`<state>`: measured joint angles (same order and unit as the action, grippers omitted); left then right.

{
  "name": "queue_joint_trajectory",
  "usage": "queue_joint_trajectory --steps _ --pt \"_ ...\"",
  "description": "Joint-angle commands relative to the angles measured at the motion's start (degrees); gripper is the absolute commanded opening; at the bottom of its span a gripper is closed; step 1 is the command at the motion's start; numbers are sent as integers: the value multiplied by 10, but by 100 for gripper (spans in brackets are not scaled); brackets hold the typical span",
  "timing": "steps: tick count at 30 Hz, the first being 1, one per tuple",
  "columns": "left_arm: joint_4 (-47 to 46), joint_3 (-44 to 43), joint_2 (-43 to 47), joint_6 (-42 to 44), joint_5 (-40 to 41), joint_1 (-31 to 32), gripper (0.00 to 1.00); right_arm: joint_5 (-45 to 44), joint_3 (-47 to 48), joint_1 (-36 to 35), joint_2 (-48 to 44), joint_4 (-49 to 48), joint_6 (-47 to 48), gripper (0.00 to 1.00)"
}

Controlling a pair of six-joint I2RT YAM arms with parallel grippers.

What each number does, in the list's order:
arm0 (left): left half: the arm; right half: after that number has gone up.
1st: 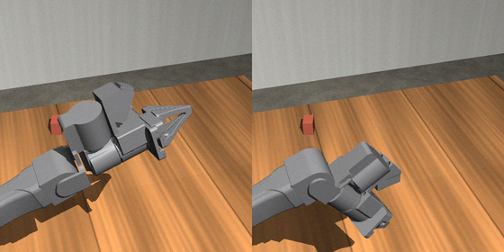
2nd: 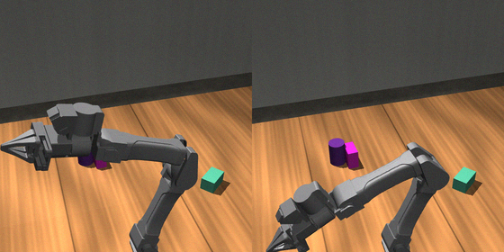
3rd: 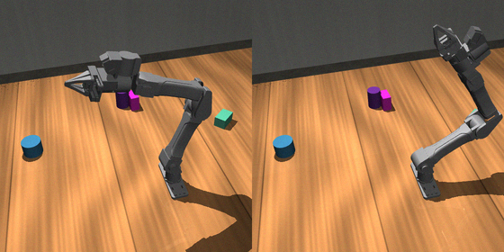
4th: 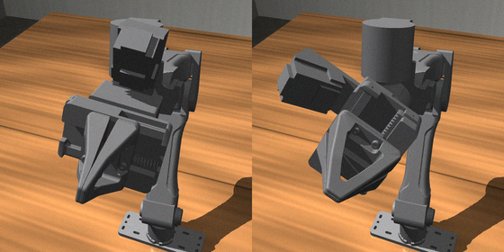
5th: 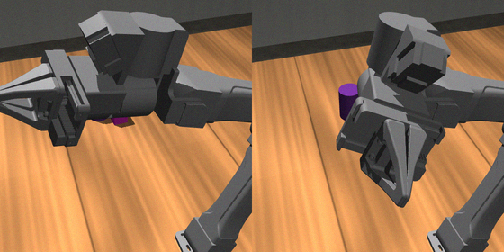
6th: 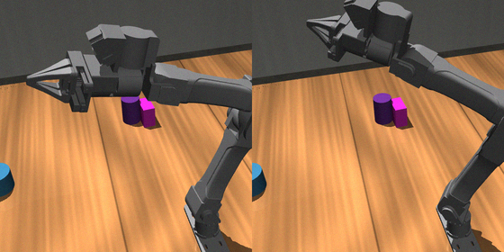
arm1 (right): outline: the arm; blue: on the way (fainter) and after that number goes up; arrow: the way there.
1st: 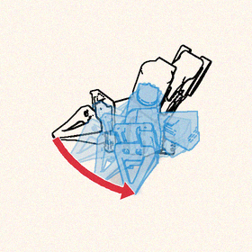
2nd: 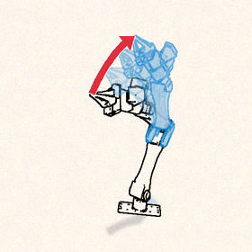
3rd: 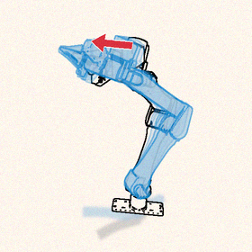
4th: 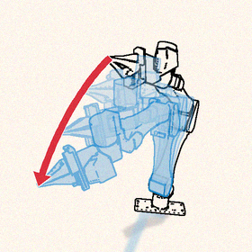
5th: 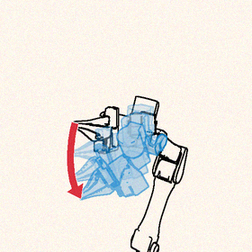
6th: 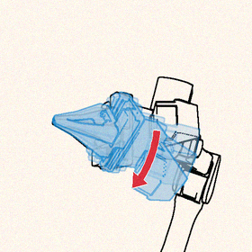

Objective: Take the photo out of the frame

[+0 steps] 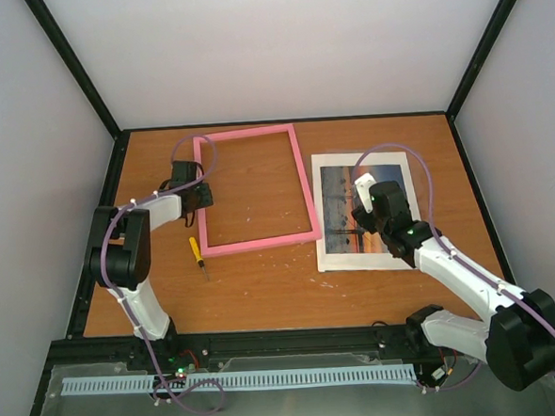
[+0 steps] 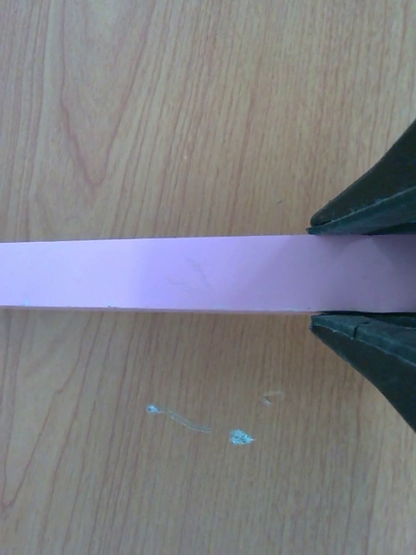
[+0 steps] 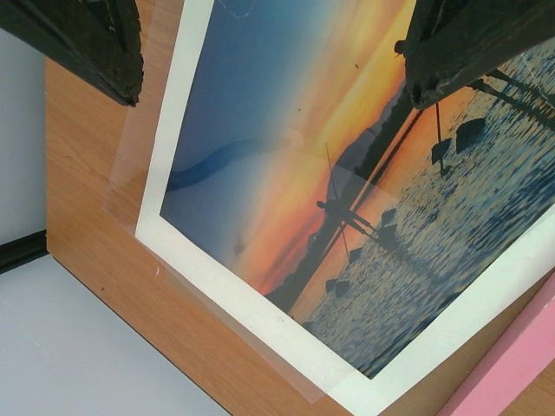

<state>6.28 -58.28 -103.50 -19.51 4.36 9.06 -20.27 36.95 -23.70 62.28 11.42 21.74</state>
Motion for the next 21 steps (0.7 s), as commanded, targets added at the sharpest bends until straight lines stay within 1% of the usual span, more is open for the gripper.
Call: queue_joint_trajectory --steps 1,4,7,14,21 --pt "-56 -1 -1 9 -16 -2 1 3 4 5 6 0 2 80" --pt "-23 6 4 -8 33 -3 1 5 4 5 7 0 2 80" --pt "1 22 20 -17 58 -11 1 5 4 5 9 -1 2 80" --pt "8 74 55 -28 42 -42 1 11 8 5 21 3 0 80" --pt "9 86 70 -29 45 -70 1 12 9 5 22 8 -1 81"
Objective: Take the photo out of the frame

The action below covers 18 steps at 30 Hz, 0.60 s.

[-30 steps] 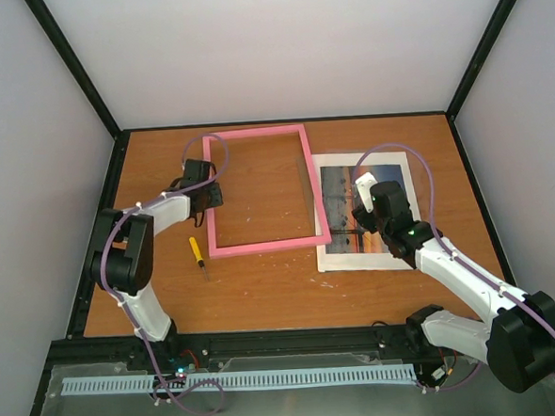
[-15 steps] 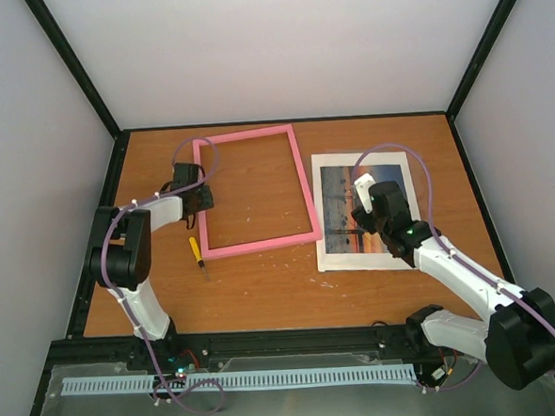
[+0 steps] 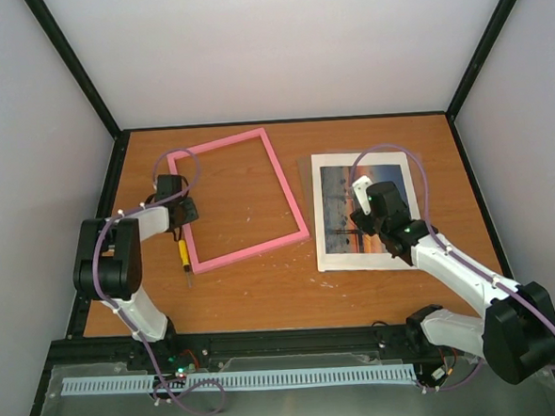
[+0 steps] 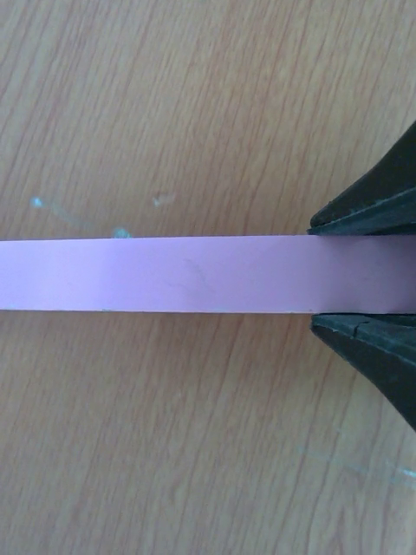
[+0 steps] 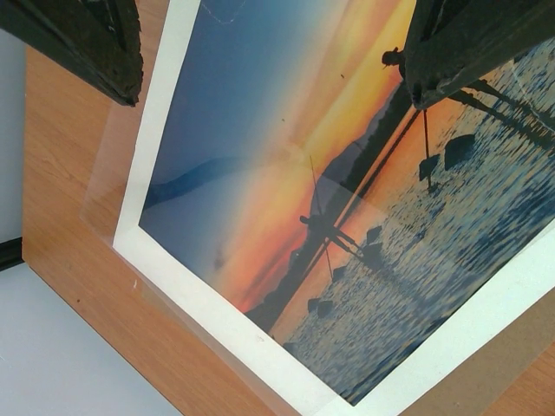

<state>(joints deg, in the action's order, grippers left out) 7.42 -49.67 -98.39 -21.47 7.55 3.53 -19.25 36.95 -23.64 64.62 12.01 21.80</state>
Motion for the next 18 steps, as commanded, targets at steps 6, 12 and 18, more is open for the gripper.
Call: queue_joint_trajectory --steps 6,12,18 --pt "13 -9 8 -19 29 -19 2 1 8 5 0 2 -1 81" --pt "14 11 36 -49 50 -35 3 1 9 4 1 2 1 81" --pt "14 26 59 -70 49 -49 5 1 8 5 3 1 1 81"
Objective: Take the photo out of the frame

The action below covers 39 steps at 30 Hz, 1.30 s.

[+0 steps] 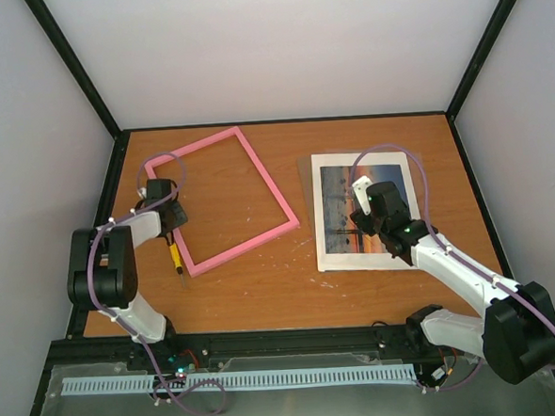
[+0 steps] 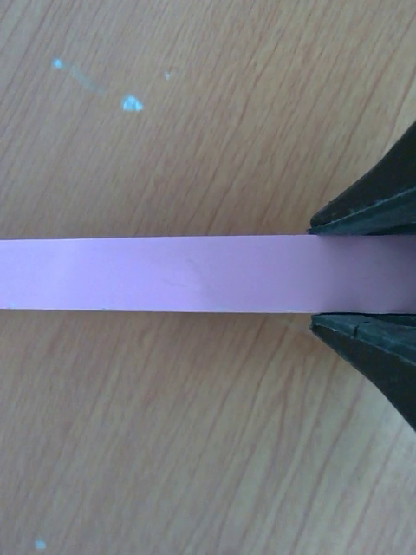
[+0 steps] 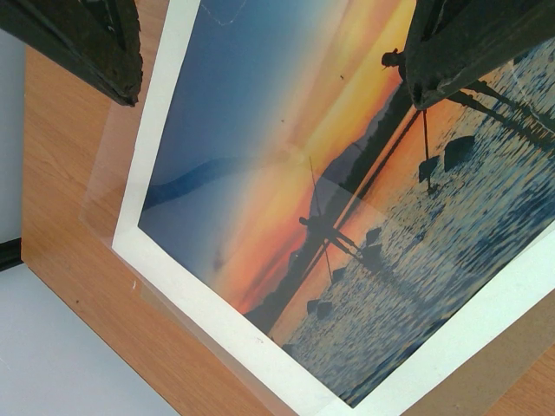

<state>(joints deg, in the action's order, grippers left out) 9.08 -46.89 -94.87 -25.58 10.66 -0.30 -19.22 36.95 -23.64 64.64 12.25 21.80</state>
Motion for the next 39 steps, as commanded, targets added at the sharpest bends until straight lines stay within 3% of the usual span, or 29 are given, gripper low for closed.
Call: queue_joint_trajectory --steps 1,5,11,14,22,23,24,25,29,35,39 --pt "-3 -2 23 -28 18 -11 9 1 8 5 3 -1 2 81" --pt "19 -6 22 -32 20 -11 15 1 8 5 4 0 1 81" --pt "26 -5 59 -48 20 -11 44 3 10 6 4 2 -1 81" --pt "25 -5 101 -60 -3 -11 50 6 12 6 6 2 -4 82" --pt "-24 -16 269 -15 -202 -5 60 101 66 49 3 82 -9 88" --pt "-36 -16 291 -9 -229 -4 68 118 71 55 -2 92 -9 89" --pt "-47 -13 311 -2 -260 -3 92 137 76 59 -7 102 -6 90" --pt "-58 -13 328 2 -285 -1 99 154 79 61 -13 109 -2 91" --pt "-70 -36 336 18 -352 41 100 187 79 62 -40 120 20 92" --pt "-105 -40 301 47 -292 218 100 145 93 73 -29 154 33 94" --pt "-180 17 282 30 -286 276 100 139 96 104 -19 172 29 94"
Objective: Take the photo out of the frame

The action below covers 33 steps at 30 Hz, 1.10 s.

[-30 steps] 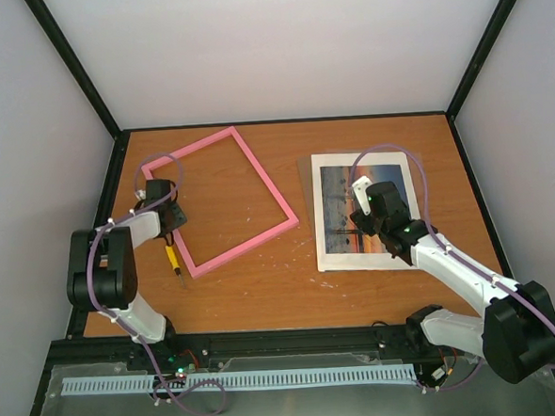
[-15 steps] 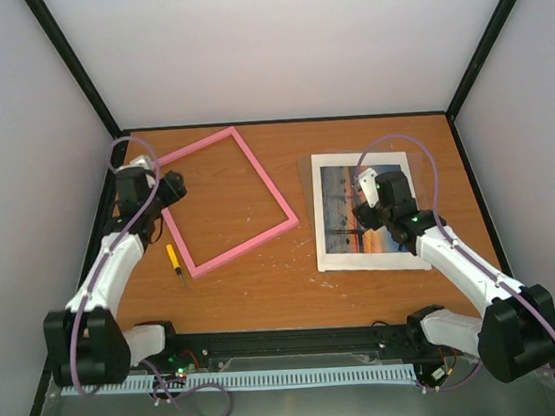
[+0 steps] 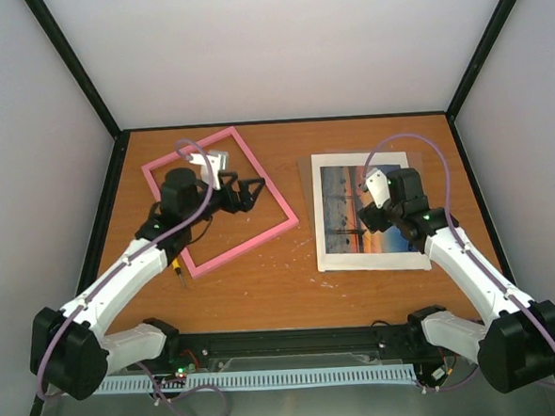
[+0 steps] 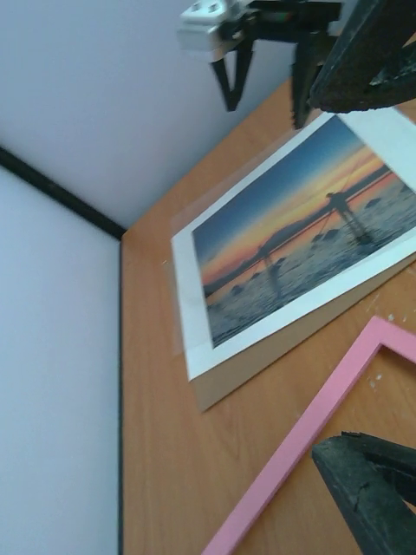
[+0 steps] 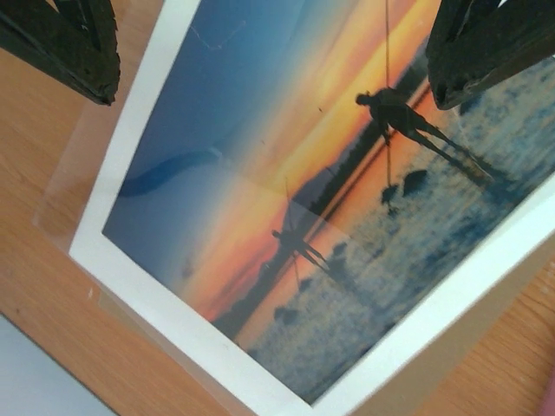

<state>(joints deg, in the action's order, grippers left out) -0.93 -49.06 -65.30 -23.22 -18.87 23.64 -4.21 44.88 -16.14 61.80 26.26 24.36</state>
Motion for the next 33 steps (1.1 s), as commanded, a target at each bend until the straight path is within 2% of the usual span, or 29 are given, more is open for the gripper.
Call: queue_joint_trajectory --steps 1,6,10,12,15,16,19,23,26,29,33 --pt "-93 51 -19 5 13 48 100 -11 17 41 12 36 0 94" --pt "-106 90 -37 22 92 114 100 -14 25 69 9 53 -17 94" --pt "-97 85 -34 6 180 159 100 -2 19 91 -2 61 -11 94" --pt "-57 71 -31 -27 265 163 100 12 18 109 -8 64 -1 94" --pt "-10 47 -76 -79 462 158 100 60 24 147 -5 73 6 95" --pt "-12 40 -98 -87 478 147 100 76 26 159 1 76 9 95" --pt "-37 14 -153 -102 386 101 100 92 26 171 23 72 29 94" --pt "-63 -25 -201 -83 156 102 98 129 31 190 47 79 55 90" --pt "-101 -32 -243 -88 26 120 81 159 39 209 71 98 73 87" --pt "-80 -72 -292 -89 -14 148 72 181 41 230 112 108 87 82" --pt "-45 -142 -365 -87 -48 173 72 199 42 252 161 101 106 78"
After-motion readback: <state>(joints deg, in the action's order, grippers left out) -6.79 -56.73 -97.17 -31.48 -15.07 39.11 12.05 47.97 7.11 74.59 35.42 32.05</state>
